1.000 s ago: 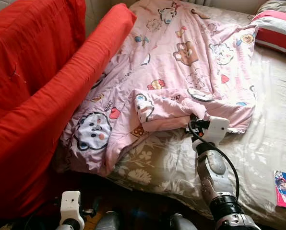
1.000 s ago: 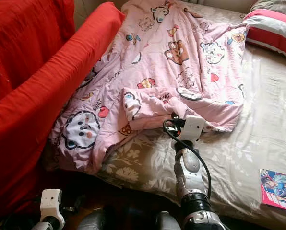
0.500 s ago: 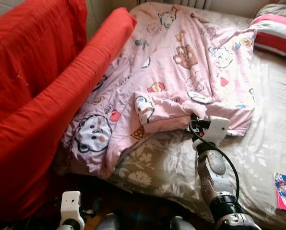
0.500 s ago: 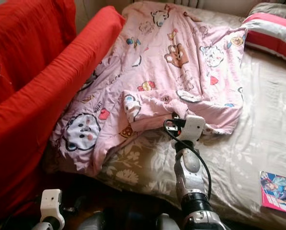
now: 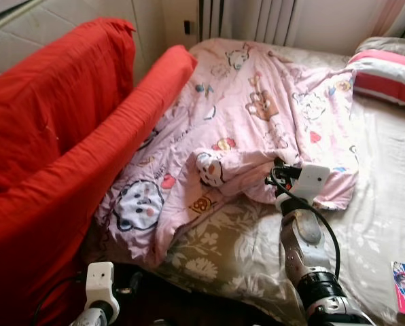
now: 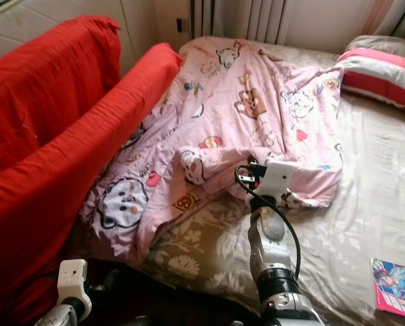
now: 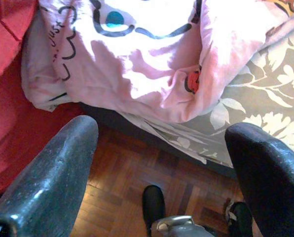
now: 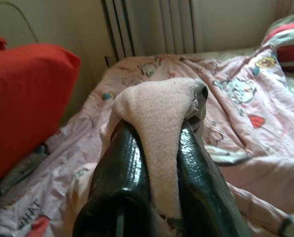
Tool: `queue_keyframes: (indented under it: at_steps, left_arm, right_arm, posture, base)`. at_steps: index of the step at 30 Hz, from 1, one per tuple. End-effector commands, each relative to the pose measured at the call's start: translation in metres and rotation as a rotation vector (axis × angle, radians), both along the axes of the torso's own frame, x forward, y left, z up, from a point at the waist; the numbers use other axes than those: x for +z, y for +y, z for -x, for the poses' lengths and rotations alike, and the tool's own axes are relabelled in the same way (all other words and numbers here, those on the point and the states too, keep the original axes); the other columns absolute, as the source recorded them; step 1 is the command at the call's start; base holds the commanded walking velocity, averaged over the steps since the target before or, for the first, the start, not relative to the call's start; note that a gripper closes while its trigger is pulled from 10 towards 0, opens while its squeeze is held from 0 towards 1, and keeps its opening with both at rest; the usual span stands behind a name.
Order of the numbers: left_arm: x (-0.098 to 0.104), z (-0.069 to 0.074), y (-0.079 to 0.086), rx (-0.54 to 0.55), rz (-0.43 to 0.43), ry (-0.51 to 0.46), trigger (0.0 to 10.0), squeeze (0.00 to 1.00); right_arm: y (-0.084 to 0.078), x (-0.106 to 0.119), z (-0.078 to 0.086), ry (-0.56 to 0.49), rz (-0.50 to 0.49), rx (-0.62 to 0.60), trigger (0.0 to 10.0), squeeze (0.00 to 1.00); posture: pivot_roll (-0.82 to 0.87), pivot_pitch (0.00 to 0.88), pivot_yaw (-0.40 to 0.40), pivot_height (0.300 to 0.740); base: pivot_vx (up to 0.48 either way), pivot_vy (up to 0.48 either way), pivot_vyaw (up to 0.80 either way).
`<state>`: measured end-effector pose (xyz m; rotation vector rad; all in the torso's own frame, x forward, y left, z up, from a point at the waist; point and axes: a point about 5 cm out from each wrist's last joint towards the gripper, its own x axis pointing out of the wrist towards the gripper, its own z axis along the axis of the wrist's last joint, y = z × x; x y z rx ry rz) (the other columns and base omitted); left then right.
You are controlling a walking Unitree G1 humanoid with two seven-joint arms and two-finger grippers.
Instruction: Clean up the room
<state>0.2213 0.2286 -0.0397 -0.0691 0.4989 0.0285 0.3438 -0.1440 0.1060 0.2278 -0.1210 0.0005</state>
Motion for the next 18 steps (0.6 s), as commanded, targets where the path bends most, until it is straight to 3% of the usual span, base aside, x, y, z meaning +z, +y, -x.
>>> queue_keyframes:
  at_steps: [1, 18]
  left_arm:
    - [-0.0064, 0.0083, 0.0036, 0.009, -0.008, 0.054, 10.0, 0.00]
    - [-0.0060, 0.0109, 0.0069, 0.007, -0.008, 0.044, 10.0, 0.00]
  right_arm:
    - [0.0015, -0.0025, 0.0005, 0.007, -0.005, -0.001, 10.0, 0.00]
    - [0.0002, -0.0024, 0.0037, -0.007, -0.006, -0.013, 10.0, 0.00]
  posture:
    - [0.15, 0.092, 0.013, 0.740]
    - [0.16, 0.137, 0.011, 0.740]
  base:
    - [0.000, 0.000, 0.00]
    - [0.000, 0.000, 0.00]
